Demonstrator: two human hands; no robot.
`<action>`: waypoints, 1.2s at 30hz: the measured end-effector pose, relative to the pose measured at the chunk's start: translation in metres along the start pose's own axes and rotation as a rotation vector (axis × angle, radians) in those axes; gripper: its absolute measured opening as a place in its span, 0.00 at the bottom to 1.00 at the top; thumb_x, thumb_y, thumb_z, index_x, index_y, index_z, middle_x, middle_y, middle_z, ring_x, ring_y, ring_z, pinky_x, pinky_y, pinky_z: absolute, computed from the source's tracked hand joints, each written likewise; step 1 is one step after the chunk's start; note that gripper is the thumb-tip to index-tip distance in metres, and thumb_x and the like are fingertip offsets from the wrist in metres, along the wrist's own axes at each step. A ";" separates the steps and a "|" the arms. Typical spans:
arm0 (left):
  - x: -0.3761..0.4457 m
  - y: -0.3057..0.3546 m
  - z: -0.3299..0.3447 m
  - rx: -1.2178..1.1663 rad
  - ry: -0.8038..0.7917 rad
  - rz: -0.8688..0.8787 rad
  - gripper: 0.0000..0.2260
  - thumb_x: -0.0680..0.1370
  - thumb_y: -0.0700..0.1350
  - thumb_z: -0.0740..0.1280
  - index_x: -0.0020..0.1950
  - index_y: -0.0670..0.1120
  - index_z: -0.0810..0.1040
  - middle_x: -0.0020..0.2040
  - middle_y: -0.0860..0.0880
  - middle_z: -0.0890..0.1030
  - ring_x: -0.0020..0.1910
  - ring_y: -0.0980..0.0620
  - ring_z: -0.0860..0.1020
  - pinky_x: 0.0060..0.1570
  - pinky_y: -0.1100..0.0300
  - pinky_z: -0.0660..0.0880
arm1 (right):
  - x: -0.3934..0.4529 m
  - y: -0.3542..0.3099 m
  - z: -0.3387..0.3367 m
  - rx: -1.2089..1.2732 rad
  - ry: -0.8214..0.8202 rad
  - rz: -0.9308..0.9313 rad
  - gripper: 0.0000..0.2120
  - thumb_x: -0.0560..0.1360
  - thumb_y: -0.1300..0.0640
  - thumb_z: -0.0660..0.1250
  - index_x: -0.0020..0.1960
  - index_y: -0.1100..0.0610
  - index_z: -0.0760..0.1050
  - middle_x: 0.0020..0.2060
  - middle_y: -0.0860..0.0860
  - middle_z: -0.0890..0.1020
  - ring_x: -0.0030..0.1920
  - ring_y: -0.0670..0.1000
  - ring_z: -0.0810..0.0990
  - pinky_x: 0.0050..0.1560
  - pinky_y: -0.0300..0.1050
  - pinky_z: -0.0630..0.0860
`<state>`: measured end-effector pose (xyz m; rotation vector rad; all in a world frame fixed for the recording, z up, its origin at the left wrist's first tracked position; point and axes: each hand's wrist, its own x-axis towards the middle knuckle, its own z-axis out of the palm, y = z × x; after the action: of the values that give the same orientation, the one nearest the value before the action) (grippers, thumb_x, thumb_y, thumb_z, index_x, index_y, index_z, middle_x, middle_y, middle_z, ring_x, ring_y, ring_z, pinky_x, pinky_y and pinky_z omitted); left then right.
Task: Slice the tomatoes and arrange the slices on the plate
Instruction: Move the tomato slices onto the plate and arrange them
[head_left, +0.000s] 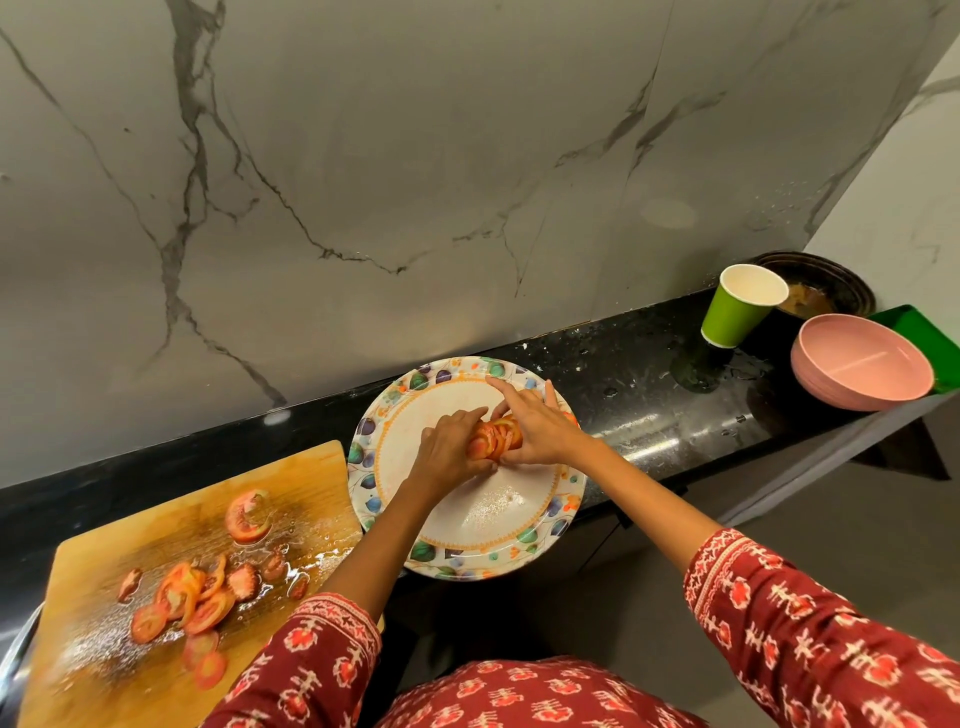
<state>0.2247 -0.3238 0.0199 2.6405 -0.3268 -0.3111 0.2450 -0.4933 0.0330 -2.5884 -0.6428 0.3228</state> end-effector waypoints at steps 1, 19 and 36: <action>0.000 0.000 0.001 0.000 0.003 -0.001 0.35 0.71 0.54 0.71 0.73 0.50 0.59 0.69 0.47 0.68 0.66 0.47 0.67 0.65 0.50 0.63 | 0.000 0.000 0.000 0.006 0.001 -0.002 0.49 0.68 0.51 0.73 0.76 0.52 0.42 0.60 0.49 0.75 0.69 0.52 0.64 0.71 0.64 0.34; -0.003 0.002 0.003 -0.048 0.045 -0.020 0.33 0.71 0.53 0.71 0.72 0.50 0.61 0.68 0.47 0.69 0.65 0.48 0.67 0.64 0.52 0.63 | -0.007 0.006 -0.008 0.044 0.028 -0.018 0.48 0.68 0.52 0.73 0.76 0.54 0.44 0.60 0.48 0.76 0.70 0.53 0.62 0.69 0.64 0.32; -0.002 0.003 0.002 -0.060 0.034 -0.029 0.32 0.71 0.54 0.71 0.72 0.50 0.63 0.67 0.47 0.70 0.64 0.49 0.68 0.64 0.52 0.65 | -0.005 0.012 -0.017 0.102 0.011 0.006 0.48 0.69 0.50 0.73 0.76 0.54 0.45 0.58 0.46 0.78 0.72 0.52 0.61 0.69 0.65 0.32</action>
<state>0.2219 -0.3263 0.0197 2.5902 -0.2638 -0.2813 0.2509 -0.5114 0.0424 -2.4938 -0.5995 0.3343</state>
